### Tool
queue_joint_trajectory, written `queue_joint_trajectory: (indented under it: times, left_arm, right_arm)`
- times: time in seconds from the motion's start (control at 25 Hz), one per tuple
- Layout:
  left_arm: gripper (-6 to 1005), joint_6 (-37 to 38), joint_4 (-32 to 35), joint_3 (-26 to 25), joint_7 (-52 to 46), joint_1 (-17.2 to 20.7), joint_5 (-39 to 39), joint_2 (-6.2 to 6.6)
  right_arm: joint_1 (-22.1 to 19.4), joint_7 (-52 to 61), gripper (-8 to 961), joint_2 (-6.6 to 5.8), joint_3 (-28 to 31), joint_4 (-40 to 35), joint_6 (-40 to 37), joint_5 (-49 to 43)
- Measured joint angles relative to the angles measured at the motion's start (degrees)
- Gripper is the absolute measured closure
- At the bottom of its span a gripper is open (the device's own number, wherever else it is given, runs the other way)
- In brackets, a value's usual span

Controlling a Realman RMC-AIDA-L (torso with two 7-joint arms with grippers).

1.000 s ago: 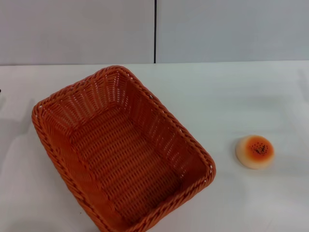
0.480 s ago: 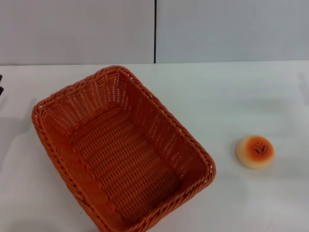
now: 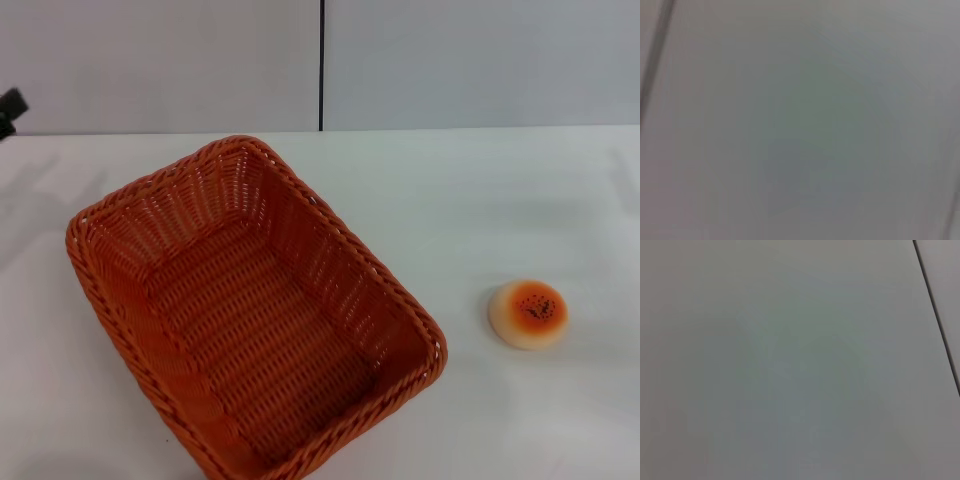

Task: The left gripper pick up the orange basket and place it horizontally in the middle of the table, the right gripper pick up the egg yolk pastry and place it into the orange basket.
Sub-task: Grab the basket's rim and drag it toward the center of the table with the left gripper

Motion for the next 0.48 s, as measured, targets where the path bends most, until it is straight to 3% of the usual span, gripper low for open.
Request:
queue_joint_trajectory:
  times: [0.12, 0.16, 0.2, 0.48]
  left_arm:
    - [199, 0.1, 12.2, 1.6, -11.4, -0.8, 8.8, 0.50]
    - [199, 0.1, 12.2, 1.6, -11.4, -0.8, 8.8, 0.50]
    - [199, 1.6, 19.2, 1.7, -17.7, -2.4, 14.7, 0.89]
    - [199, 8.1, 32.3, 4.9, -29.1, -8.7, 34.2, 0.81]
  right_arm:
    - [0.0, 0.0, 401, -0.06, 0.4, -0.3, 0.0, 0.0]
    - [0.0, 0.1, 401, -0.04, 0.6, -0.5, 0.1, 0.3]
    - [0.0, 0.1, 401, -0.04, 0.6, -0.5, 0.1, 0.3]
    - [0.7, 0.7, 401, -0.14, 0.3, -1.6, 0.1, 0.3]
